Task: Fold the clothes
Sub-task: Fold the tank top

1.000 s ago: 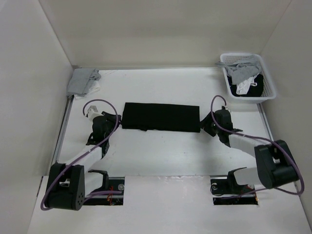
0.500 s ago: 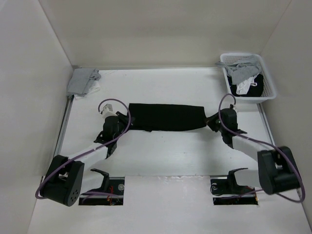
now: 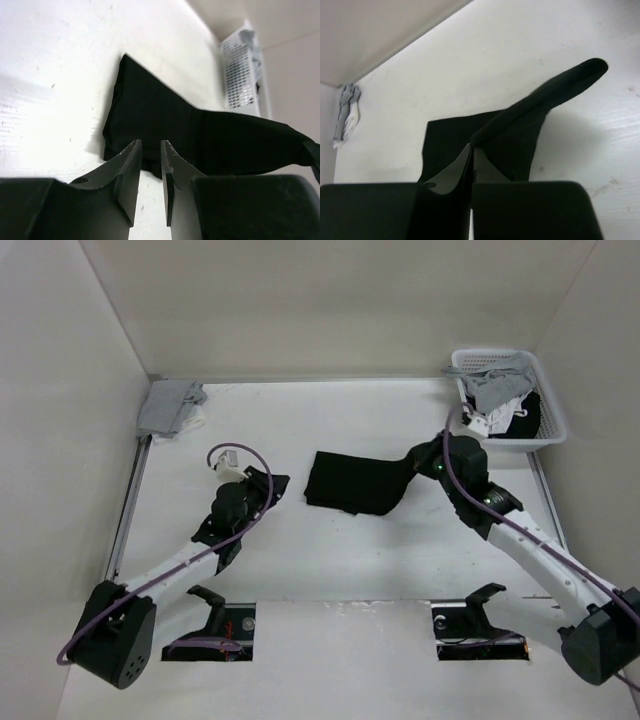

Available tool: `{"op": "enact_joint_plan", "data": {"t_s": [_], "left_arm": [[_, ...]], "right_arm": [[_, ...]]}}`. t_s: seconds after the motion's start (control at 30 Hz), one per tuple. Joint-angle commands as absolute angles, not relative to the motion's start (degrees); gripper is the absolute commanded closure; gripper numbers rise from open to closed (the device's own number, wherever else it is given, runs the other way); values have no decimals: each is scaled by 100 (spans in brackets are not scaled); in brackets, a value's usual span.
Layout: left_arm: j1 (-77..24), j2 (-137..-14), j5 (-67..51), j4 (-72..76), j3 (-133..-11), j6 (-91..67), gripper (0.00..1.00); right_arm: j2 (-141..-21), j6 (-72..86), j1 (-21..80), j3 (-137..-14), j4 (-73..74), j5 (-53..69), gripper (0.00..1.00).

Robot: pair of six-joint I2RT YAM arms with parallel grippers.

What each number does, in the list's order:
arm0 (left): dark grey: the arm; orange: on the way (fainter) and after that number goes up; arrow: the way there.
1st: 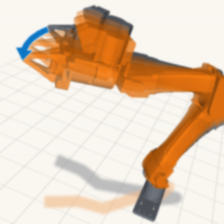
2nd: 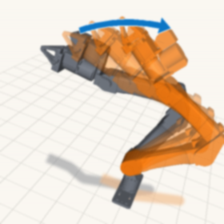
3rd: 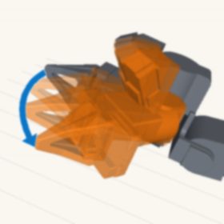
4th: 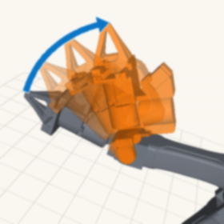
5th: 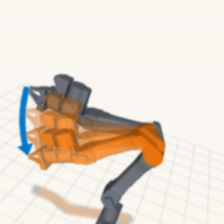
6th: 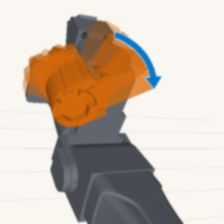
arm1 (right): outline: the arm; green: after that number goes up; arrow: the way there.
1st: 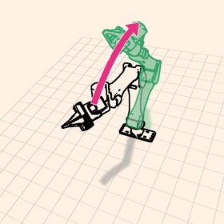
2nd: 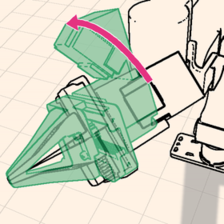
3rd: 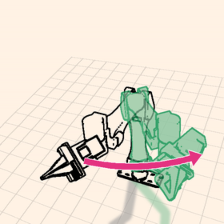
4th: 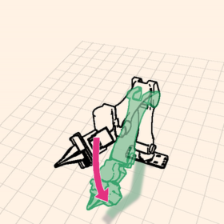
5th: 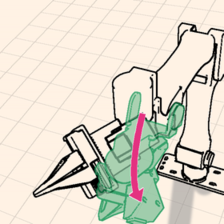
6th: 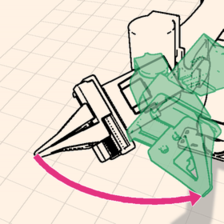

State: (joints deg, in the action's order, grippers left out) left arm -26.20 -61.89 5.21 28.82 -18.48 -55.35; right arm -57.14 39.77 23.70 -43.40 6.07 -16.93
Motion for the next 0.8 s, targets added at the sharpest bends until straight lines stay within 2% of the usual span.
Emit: {"op": "enact_joint_plan", "data": {"t_s": [0.0,0.23,0.47,0.57,0.6,0.77], "left_arm": [[-2413,-5644,440,2945,-1644,-5572,79],[-1622,-4738,-149,2611,-1284,-5678,78],[-1069,-4474,-597,2540,-1099,-5792,77],[-875,-4430,-694,2540,-1064,-5827,77],[-848,-4430,-694,2540,-1063,-5836,77],[-1110,-4806,-519,2680,-1291,-5889,77]], "right_arm": [[-6238,3358,3078,-5104,1107,-2346,98],[-8021,3147,4239,-6572,1572,-2487,97],[-10553,2848,4829,-8786,2618,-2408,94],[-11240,2856,5101,-9578,2883,-2400,77],[-11285,2874,5206,-9684,2865,-2373,74],[-10497,2892,5392,-9169,2541,-2303,57]]}}
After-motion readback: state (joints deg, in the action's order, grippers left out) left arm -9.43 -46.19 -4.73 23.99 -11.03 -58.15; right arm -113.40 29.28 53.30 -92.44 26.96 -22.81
